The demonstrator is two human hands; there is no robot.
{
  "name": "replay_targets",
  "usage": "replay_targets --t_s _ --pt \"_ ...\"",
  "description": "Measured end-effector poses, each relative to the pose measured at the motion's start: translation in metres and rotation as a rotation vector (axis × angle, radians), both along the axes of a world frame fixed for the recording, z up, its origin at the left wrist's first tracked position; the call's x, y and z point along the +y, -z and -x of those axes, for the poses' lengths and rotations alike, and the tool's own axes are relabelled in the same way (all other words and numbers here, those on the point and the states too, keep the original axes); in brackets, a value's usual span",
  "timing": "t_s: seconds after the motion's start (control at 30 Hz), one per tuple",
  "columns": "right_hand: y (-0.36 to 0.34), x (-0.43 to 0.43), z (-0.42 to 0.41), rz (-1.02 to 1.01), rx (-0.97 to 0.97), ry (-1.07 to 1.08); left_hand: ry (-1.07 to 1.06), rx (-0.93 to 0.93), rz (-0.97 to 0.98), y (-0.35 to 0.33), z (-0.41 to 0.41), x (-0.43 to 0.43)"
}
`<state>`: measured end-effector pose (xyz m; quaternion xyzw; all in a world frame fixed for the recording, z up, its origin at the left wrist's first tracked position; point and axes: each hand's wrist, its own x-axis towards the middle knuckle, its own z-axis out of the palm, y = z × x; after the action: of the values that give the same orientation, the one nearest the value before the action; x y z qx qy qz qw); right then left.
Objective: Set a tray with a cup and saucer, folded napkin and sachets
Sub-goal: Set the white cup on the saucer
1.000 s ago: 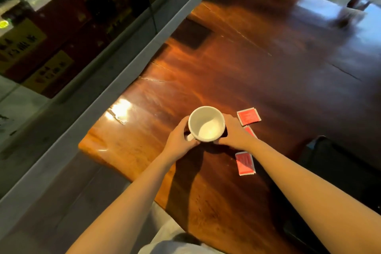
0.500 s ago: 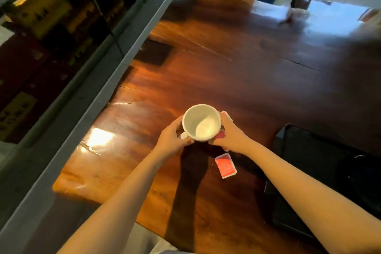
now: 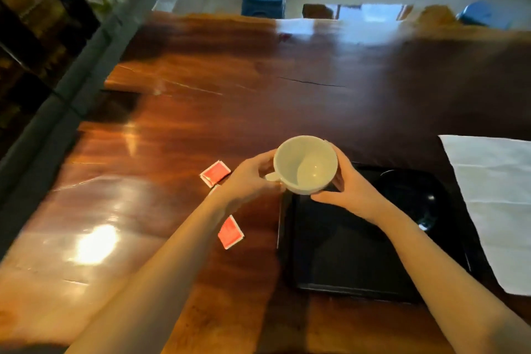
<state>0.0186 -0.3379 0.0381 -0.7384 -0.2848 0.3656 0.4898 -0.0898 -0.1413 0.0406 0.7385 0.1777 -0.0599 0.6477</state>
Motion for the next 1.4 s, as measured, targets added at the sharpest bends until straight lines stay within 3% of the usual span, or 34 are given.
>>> replay_targets --t_s 0.27,0.5,0.73,1.0,1.4 --pt "-0.005 -0.137 -0.043 0.009 -0.170 0.218 0.065 -0.013 -0.073 -0.007 -0.078 -0.136" --pt "0.020 -0.204 -0.083 -0.039 -0.067 0.369 -0.170 -0.028 -0.390 0.018 -0.124 -0.205" --pt "0.064 -0.220 -0.105 0.043 0.014 0.327 -0.023 0.076 -0.618 0.055 -0.149 -0.228" --pt "0.108 -0.217 -0.094 0.133 0.013 0.448 0.069 0.132 -0.643 0.088 -0.163 -0.223" --pt "0.106 -0.223 -0.096 0.247 -0.045 0.368 0.158 0.080 -0.628 0.088 -0.153 -0.221"
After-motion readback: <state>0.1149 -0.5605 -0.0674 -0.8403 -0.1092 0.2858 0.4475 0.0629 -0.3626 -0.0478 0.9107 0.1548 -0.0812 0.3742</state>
